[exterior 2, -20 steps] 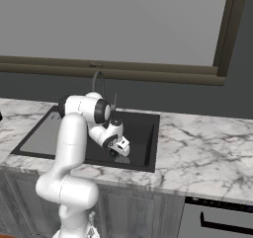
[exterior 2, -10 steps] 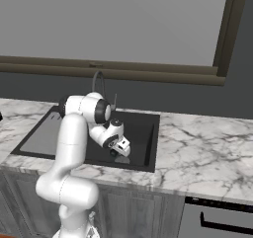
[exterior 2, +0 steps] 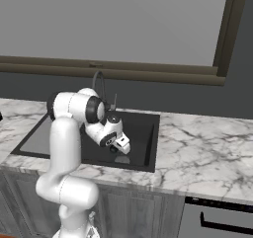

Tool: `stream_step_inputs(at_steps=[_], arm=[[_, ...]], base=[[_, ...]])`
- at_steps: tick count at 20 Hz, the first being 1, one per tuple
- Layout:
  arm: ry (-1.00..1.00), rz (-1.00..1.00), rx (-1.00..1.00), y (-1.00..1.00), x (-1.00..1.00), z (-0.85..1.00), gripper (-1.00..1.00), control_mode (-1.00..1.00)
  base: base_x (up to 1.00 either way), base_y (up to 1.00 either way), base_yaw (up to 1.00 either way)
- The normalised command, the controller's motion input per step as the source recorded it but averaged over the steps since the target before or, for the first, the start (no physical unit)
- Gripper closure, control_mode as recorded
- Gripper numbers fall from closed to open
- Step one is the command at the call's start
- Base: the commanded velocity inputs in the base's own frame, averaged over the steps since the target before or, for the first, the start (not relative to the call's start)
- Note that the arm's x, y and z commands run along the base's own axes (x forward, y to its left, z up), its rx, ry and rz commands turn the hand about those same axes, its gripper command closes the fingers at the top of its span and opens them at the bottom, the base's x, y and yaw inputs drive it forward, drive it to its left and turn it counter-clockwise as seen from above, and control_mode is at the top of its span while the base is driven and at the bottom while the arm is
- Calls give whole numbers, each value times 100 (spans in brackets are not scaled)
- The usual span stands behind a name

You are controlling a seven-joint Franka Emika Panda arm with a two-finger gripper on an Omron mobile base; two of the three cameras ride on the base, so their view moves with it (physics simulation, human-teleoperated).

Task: Turn on the sink faucet. Then move the eggplant from the counter to the sink. Turn off the sink. Move the vegetable from the sink to the pot next to the stove. Finally move the pot to the rear left burner.

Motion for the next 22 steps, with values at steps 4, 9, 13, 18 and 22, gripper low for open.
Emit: stream_step_inputs(at_steps=[4,9,13,18,22], arm=[[-3,-11,-2,-17,-7,98,100,-100],[0,-12,-1,-17,0,100,100,-100],[0,-13,-1,-22,0,100,100,-100],[0,-14,0,-19,0,99,100,-100],[4,-11,0,-19,-3,87,100,-100]], base=[[0,0,0],[0,0,0],[0,0,0],[0,0,0],[0,0,0]])
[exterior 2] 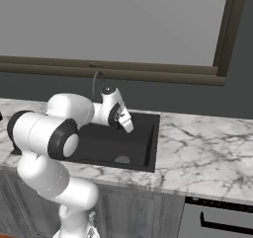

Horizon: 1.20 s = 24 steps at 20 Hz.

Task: Turn on the sink faucet. Then move the eggplant from the counter to the sink. Turn off the sink. Move the vegetable from the sink to the pot next to the stove. Finally move the pot to the rear left burner.

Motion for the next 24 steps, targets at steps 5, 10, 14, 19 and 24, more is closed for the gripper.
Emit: stream_step_inputs(at_steps=[5,10,14,19,24], arm=[[13,-9,0,-22,-14,65,100,-100],[13,0,0,-21,-34,51,100,-100],[6,0,0,-5,-35,44,100,-100],[0,-2,0,0,-7,5,100,-100],[0,-1,0,0,-8,0,100,-100]], base=[[0,0,0],[0,0,0],[0,0,0],[0,0,0],[0,0,0]])
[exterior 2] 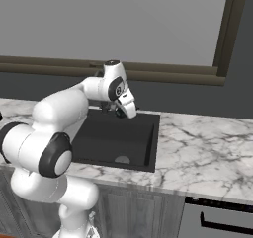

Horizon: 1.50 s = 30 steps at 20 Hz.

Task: Turn on the sink faucet. Then move the eggplant from the counter to the sink. Turn off the sink. Move the vegetable from the sink to the pot next to the stove. Finally move the pot to the rear left burner.

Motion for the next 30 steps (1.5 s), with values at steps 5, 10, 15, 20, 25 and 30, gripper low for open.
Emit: stream_step_inputs(at_steps=[5,10,15,20,25,30], arm=[[0,0,0,0,0,0,100,100],[0,0,0,0,0,0,100,100],[0,0,0,0,0,0,100,100],[0,0,0,0,0,0,100,100],[0,0,0,0,0,0,100,100],[0,0,0,0,0,0,100,100]], base=[[-47,0,0],[-37,22,11],[-35,47,25],[-15,54,33],[-5,61,35],[0,60,36]])
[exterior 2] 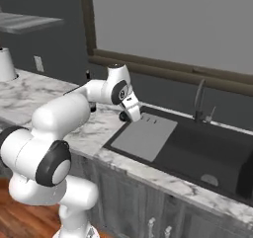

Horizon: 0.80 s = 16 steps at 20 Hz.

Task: Turn on the sink faucet. Then move the eggplant from the counter to the sink. Turn off the sink. Move the vegetable from the sink to the pot next to the stove. Finally move the pot to the rear left burner.

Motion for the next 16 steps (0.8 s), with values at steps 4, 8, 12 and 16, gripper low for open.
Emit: stream_step_inputs(at_steps=[4,8,12,16], arm=[[0,0,0,0,0,0,100,100],[0,0,0,0,0,0,100,100],[0,0,0,0,0,0,100,100],[0,0,0,0,0,0,100,100]], base=[[0,57,37],[-2,51,37],[-3,49,37],[-4,49,38]])
